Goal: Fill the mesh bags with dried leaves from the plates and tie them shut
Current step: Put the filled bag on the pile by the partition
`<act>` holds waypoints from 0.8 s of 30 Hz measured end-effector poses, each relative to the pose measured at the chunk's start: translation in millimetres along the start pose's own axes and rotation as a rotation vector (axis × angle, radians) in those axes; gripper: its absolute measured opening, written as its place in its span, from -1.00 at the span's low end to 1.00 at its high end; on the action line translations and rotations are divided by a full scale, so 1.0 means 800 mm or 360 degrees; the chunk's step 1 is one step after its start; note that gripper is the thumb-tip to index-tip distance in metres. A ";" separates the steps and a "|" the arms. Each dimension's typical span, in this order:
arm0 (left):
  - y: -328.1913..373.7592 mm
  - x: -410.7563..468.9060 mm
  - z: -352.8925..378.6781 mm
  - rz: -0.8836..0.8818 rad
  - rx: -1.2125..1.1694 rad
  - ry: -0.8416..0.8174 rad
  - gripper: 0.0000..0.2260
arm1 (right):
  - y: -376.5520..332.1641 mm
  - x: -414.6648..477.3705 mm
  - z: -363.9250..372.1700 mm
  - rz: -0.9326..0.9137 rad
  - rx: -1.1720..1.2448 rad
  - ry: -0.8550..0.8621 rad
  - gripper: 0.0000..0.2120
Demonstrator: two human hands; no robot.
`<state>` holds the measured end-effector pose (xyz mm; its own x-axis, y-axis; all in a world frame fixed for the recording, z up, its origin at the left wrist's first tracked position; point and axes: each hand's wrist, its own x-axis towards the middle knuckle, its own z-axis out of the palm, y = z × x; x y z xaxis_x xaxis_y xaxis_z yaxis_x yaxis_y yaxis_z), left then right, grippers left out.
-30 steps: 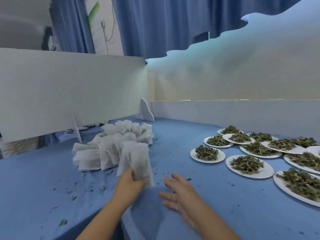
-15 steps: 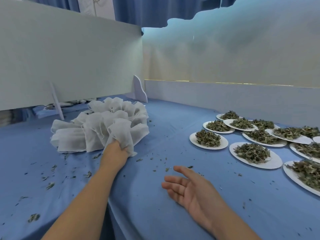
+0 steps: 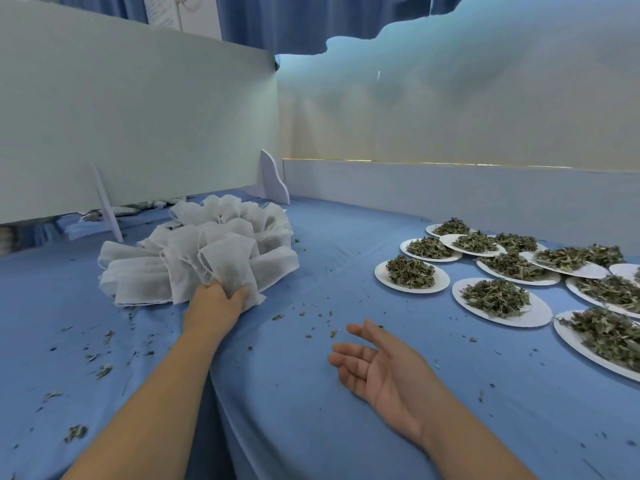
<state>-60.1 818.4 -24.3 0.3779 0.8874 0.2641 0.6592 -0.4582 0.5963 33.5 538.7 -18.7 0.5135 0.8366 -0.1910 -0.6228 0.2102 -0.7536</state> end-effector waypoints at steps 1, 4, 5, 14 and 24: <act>0.001 -0.007 -0.006 0.0006 0.0029 -0.0014 -0.52 | 0.001 -0.003 0.001 -0.0028 0.0000 0.0020 -0.67; 0.005 -0.029 -0.022 0.0000 0.0038 0.0034 -0.61 | 0.005 -0.016 0.006 -0.0236 -0.0097 0.0135 -0.76; 0.011 -0.037 -0.028 -0.0026 -0.0044 0.0065 -0.65 | 0.008 -0.022 0.007 -0.0315 -0.0161 0.0181 -0.79; 0.143 -0.148 -0.009 0.0326 -0.0610 -0.0079 -0.77 | -0.031 -0.141 -0.032 -0.0497 -0.0251 0.0192 -0.79; 0.391 -0.409 0.055 0.1114 -0.0942 -0.1082 -0.86 | -0.139 -0.343 -0.168 -0.0842 -0.0258 0.0774 -0.79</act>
<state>51.0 382.2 42.3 0.9346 0.1524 0.3214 -0.1767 -0.5855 0.7912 41.2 217.5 33.0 0.9483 0.3174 -0.0052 -0.1436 0.4145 -0.8986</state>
